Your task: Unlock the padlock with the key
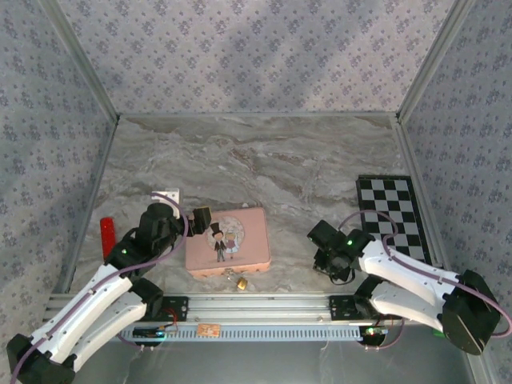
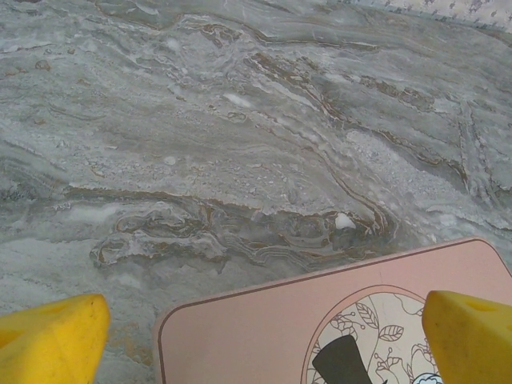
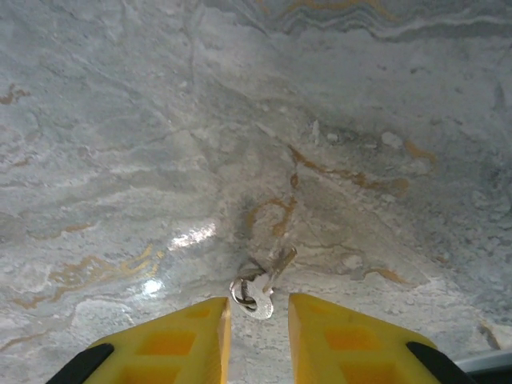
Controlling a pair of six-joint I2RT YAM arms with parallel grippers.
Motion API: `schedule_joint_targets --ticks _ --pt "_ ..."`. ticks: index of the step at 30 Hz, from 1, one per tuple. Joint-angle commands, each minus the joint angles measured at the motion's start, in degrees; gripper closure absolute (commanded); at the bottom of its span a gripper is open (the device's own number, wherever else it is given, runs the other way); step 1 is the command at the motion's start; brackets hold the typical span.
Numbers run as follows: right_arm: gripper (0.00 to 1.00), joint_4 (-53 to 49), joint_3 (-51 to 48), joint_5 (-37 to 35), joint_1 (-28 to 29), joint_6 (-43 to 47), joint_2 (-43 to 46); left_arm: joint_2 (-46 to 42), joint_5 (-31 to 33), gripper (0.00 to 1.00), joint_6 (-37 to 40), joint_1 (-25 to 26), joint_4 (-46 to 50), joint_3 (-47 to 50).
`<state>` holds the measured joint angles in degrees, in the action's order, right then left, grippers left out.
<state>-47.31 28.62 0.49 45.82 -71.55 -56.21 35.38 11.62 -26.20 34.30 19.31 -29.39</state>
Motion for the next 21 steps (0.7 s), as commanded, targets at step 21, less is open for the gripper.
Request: schedule_joint_targets --ticks 21 --pt "0.75 5.7 -4.1 0.1 1.0 -4.2 0.5 -0.1 0.4 0.0 -0.4 0.5 -1.3 -0.8"
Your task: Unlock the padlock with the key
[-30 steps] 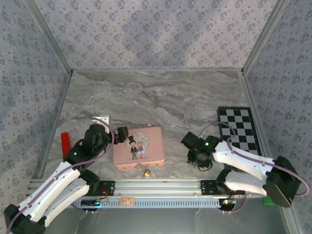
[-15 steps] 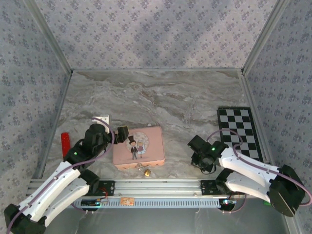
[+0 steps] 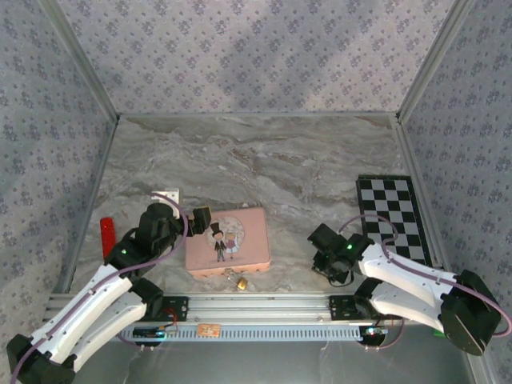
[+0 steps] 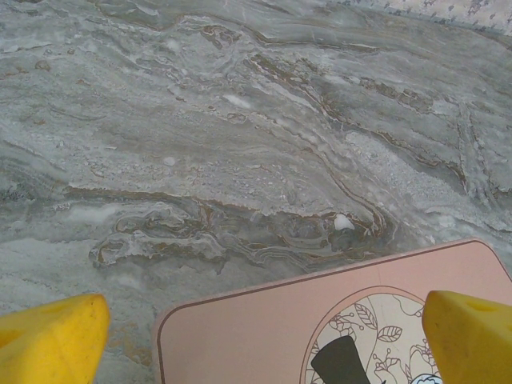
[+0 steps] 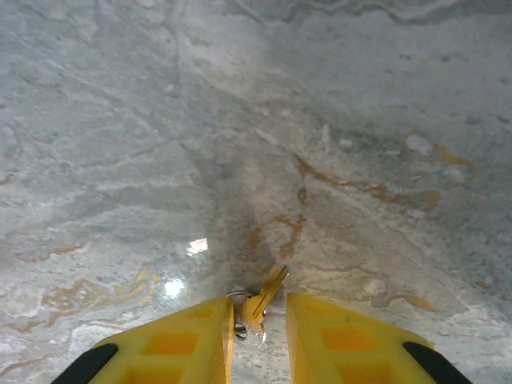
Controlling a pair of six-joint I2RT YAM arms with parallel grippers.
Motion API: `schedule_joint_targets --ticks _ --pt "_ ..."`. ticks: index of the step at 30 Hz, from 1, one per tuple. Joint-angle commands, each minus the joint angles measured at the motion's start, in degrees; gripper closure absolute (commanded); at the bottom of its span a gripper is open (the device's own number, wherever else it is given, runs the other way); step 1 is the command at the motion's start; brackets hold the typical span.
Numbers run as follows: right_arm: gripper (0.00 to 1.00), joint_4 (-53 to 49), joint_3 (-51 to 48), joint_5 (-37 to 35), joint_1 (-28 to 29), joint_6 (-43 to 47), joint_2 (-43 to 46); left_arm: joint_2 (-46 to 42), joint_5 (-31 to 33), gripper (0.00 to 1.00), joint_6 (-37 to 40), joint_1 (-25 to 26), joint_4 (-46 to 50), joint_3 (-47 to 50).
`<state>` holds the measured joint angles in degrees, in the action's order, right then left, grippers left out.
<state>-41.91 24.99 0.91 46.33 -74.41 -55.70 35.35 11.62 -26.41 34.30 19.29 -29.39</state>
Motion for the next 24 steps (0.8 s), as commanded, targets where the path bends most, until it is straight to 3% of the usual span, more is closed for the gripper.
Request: schedule_joint_targets --ticks 1,10,24 --pt "0.75 0.4 -0.6 -0.4 0.4 -1.2 -0.1 -0.1 0.4 0.0 -0.2 0.5 -1.2 -0.9" --pt "0.84 -1.4 1.7 -2.0 1.2 0.6 -2.6 0.0 0.4 0.0 -0.3 0.6 -1.4 -0.8" --pt "0.87 -3.4 6.6 -4.9 3.2 3.3 -7.3 0.1 0.4 0.0 -0.3 0.5 -1.3 -0.6"
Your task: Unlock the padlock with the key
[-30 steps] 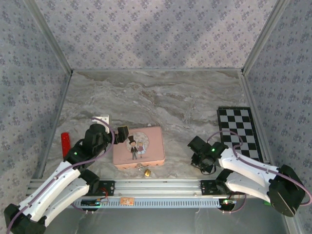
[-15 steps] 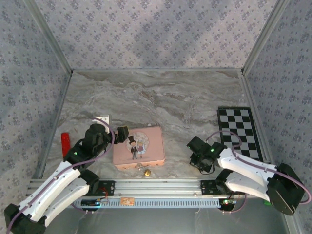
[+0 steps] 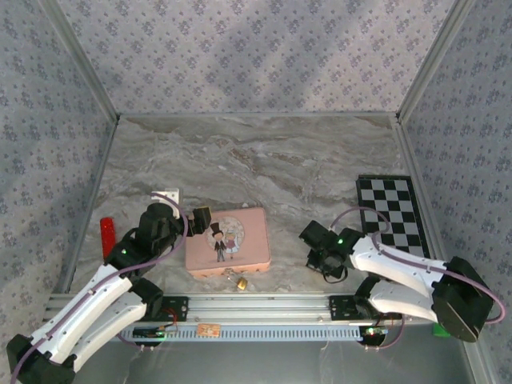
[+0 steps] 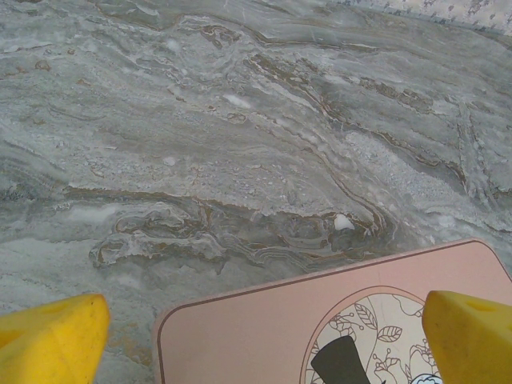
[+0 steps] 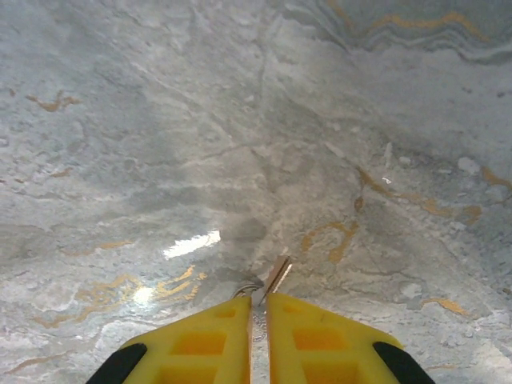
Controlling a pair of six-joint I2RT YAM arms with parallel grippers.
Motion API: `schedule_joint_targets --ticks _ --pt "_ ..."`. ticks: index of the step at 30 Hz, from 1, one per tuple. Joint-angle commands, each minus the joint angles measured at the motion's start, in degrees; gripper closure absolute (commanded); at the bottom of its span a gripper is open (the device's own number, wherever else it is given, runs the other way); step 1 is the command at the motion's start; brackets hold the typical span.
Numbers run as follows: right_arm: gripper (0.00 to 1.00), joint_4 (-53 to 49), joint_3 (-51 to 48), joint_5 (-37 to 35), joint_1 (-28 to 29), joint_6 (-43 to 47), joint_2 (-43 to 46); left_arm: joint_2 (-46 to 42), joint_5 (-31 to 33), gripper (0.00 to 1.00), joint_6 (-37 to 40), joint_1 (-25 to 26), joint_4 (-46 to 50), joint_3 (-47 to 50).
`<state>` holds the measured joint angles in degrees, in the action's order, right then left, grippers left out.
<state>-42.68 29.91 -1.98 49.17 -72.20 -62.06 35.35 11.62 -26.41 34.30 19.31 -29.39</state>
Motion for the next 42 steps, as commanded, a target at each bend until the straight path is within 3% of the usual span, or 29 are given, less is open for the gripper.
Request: schedule_joint_targets --ticks 1,5,11,30,36,42 --pt "0.87 -2.2 1.6 -1.8 0.4 1.1 -1.3 0.1 0.4 0.0 -0.2 0.5 -1.4 -0.6" --pt "0.85 -1.7 2.0 -1.4 0.5 1.3 -2.5 0.1 0.4 0.0 -0.2 0.5 -1.3 -0.7" --pt "0.74 -2.9 1.1 -2.1 2.1 -0.7 -1.1 -0.2 0.6 0.0 -0.1 0.6 -0.9 -0.4" --pt "0.78 1.1 0.1 -0.6 2.4 -0.8 -4.2 -0.7 0.6 0.0 -0.3 0.5 -0.7 -0.3" --pt "0.73 1.3 0.4 -0.7 2.7 -0.5 -5.0 -0.9 0.7 0.0 -0.3 0.6 -0.5 -0.3" --pt "0.81 1.4 0.8 -0.9 2.8 -0.1 -5.6 -1.3 0.8 0.0 -0.2 0.5 -0.2 -0.3"
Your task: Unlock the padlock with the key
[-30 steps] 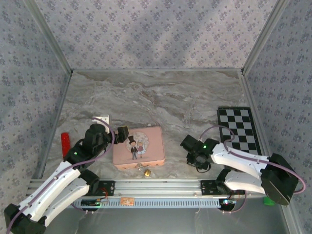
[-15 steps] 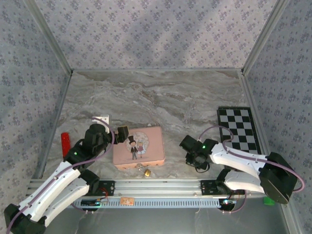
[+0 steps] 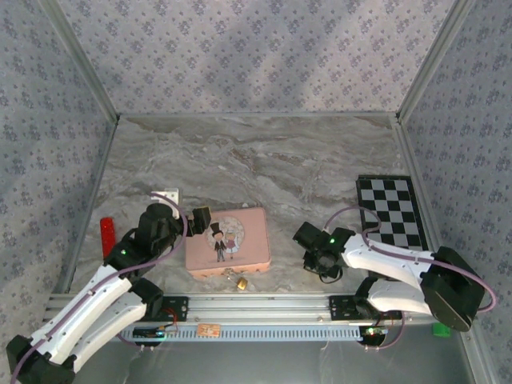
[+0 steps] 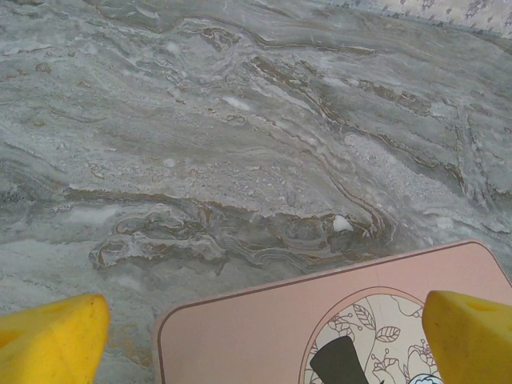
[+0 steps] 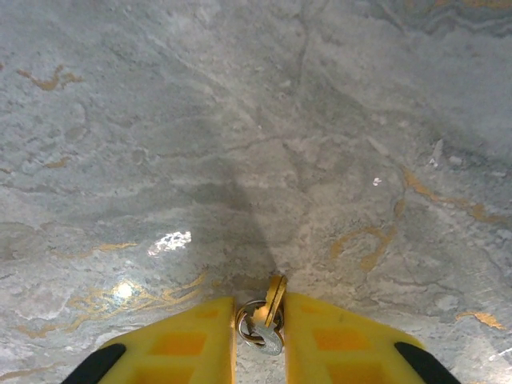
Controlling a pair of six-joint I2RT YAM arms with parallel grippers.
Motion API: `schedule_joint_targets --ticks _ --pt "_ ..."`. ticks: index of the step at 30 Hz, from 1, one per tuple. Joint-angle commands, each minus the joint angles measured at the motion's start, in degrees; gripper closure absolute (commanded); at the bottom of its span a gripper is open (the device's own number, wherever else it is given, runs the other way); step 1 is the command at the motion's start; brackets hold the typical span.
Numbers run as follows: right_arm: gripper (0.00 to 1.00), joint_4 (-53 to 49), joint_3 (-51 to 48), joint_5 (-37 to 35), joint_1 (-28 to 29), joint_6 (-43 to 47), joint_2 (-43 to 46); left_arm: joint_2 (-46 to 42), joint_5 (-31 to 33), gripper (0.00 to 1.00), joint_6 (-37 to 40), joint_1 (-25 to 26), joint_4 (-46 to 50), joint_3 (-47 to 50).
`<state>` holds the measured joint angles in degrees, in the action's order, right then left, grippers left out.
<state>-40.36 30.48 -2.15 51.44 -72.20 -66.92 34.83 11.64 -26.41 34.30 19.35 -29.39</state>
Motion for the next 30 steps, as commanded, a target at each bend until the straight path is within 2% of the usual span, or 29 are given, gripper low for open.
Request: schedule_joint_targets --ticks 1,7,12,22,26,30 --pt "0.82 -1.4 0.6 -0.9 0.6 0.0 -0.8 -0.8 0.8 0.0 -0.2 0.5 -0.3 -0.4" --pt "0.84 -4.3 3.0 -2.8 1.3 0.9 -1.4 -0.8 0.9 0.0 -0.2 0.5 -0.3 -0.3" --pt "0.8 -4.7 4.0 -3.1 1.6 1.5 -2.4 -0.7 0.9 0.0 -0.1 0.5 -0.6 -0.3" --pt "0.8 -5.2 4.3 -3.2 2.0 1.5 -2.9 -0.4 0.9 0.0 0.1 0.6 -0.6 -0.6" --pt "0.74 -5.1 4.3 -3.0 2.3 1.4 -2.7 -0.3 0.8 0.0 0.0 0.6 -0.8 -0.5" --pt "0.73 -6.1 5.8 -3.8 3.3 1.6 -3.6 -0.4 0.8 0.0 0.0 0.6 -0.7 -0.4"
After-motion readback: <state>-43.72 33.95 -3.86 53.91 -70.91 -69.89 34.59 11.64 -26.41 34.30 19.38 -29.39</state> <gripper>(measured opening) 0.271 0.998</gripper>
